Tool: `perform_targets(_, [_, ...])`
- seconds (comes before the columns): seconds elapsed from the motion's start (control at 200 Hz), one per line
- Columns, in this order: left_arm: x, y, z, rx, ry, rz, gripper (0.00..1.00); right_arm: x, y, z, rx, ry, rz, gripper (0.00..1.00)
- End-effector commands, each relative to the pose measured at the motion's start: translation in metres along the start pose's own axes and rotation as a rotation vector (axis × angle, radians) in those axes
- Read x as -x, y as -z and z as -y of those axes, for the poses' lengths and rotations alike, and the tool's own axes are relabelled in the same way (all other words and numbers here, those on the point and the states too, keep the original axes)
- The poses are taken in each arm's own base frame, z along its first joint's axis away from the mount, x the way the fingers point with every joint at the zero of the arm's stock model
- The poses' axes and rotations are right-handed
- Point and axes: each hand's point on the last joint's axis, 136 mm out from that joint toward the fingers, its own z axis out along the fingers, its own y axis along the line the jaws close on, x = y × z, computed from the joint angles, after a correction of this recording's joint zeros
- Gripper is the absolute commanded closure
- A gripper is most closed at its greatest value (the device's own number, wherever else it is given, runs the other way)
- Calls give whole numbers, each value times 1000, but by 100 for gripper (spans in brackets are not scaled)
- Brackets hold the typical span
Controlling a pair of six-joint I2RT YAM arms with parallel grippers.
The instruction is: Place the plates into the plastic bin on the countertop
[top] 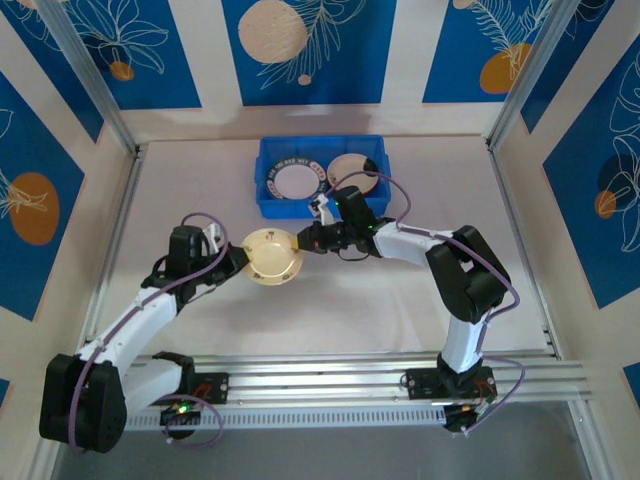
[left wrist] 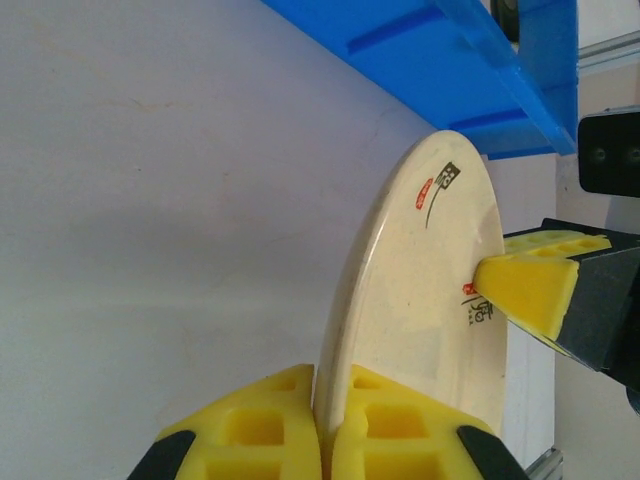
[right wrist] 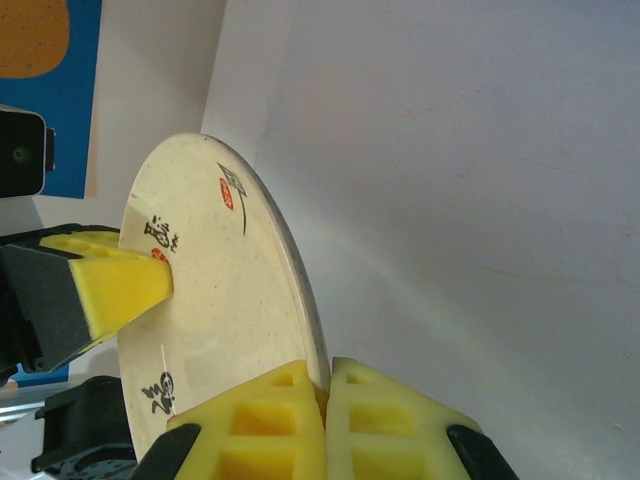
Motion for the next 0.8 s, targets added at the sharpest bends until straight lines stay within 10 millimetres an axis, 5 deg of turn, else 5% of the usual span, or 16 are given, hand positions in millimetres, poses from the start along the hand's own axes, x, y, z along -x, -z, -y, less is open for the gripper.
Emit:
perform_targets(0.0, [14,7,26,-75,-75,54,100,-1,3,-21,63,10,-33,100])
perform_targets(0.085, [21,12,35,-77,-97,66,100,6,10,-16,37,-2,-10,99])
perform_targets(0.27, [34,20,50,-70,-134,83,100,23,34,-8,-24,13,59,64])
perform_targets(0.465, [48,19,63,-85,-148,101,100,40,67,-4,-59,12,157,55])
perform_targets(0.61, [62,15,73,-94,-160,116,100,57,116,7,-118,-26,328,43])
perform_targets(0.795, [84,-2,97,-113,-188,102,100,68,181,29,-243,-105,542,42])
